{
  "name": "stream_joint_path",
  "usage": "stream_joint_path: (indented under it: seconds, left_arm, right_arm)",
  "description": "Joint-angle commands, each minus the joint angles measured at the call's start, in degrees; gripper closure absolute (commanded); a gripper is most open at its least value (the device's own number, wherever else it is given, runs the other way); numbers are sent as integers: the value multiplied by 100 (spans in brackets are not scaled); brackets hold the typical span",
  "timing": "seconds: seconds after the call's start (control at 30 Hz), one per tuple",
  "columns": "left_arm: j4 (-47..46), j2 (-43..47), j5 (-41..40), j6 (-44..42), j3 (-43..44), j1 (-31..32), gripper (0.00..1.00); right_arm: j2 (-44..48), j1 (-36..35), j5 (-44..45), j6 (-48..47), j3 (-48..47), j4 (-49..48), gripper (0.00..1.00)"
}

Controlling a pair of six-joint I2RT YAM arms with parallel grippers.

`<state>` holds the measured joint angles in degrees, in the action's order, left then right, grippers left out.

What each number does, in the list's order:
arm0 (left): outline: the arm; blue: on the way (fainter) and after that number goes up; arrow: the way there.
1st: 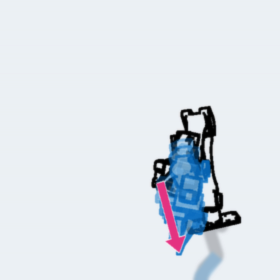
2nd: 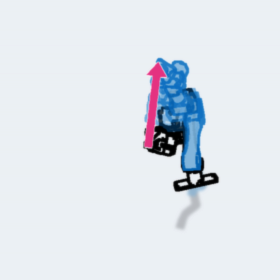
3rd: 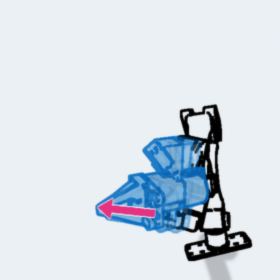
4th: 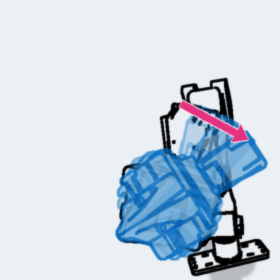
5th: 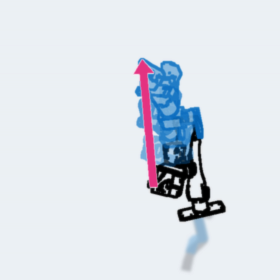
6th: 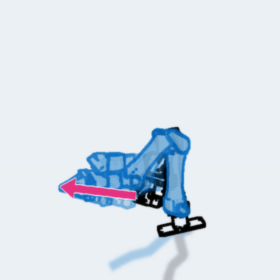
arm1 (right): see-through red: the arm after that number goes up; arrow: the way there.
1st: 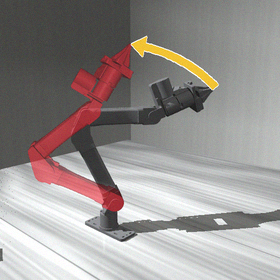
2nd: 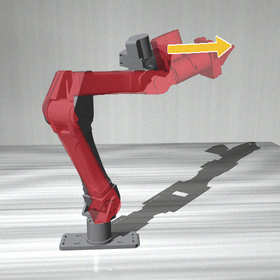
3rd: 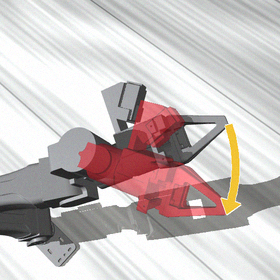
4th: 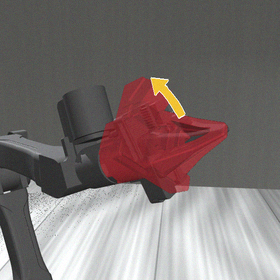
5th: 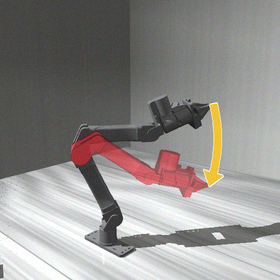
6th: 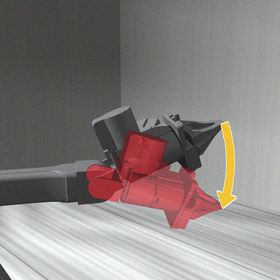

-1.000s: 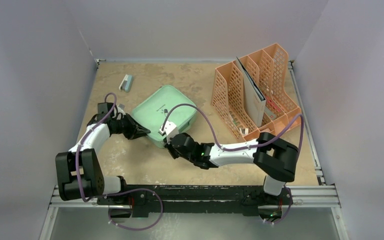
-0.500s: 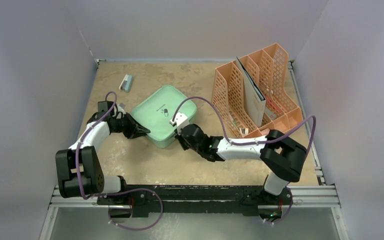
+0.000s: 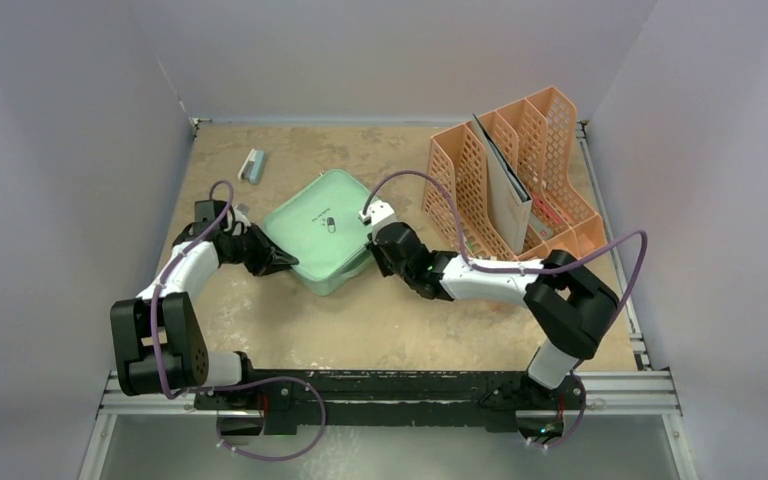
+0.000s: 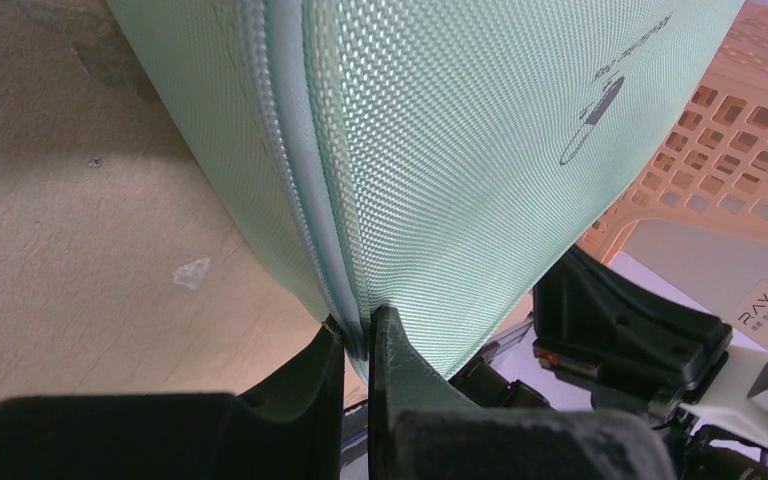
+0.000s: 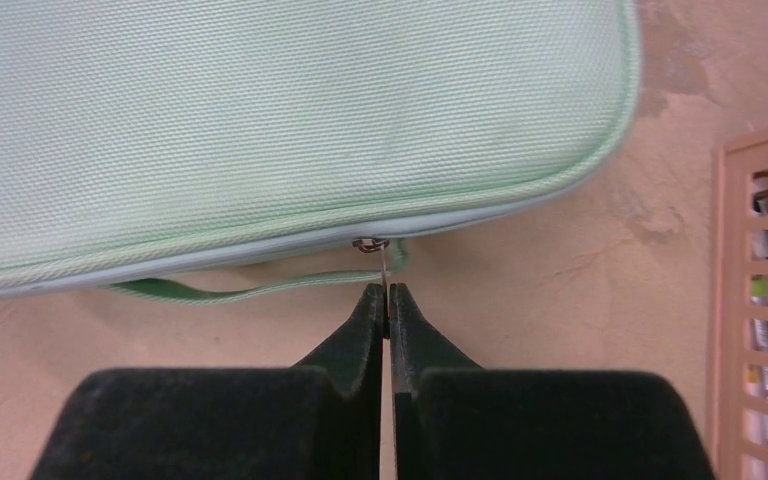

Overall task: Organize the medicine kit
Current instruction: Zip the medicine box at the center of the board.

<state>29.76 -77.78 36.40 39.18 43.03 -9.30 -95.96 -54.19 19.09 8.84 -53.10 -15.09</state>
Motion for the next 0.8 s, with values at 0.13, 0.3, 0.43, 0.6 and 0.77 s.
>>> stream_joint_path:
  seconds: [0.13,0.3,0.43,0.6,0.77]
  left_arm:
    - [111,39,-567,-446,149,-72,100]
    - [30,48,-426,-459,260,-160,100]
    - [85,-136,-333,-469,782,-426,100]
    - [97,-381,-450,-325,1573,-458,93]
    - [458,-426,-747,-370,2021,-484,64]
  right_arm:
    - [-81,563,664,-135,-517,469,100]
    - [-121,577,496,-207,-547,481,100]
    - [-23,569,274,-282,-453,302,100]
    - [70,549,-308,31,-310,226,100]
    - [125,425,-658,374,-243,77,100]
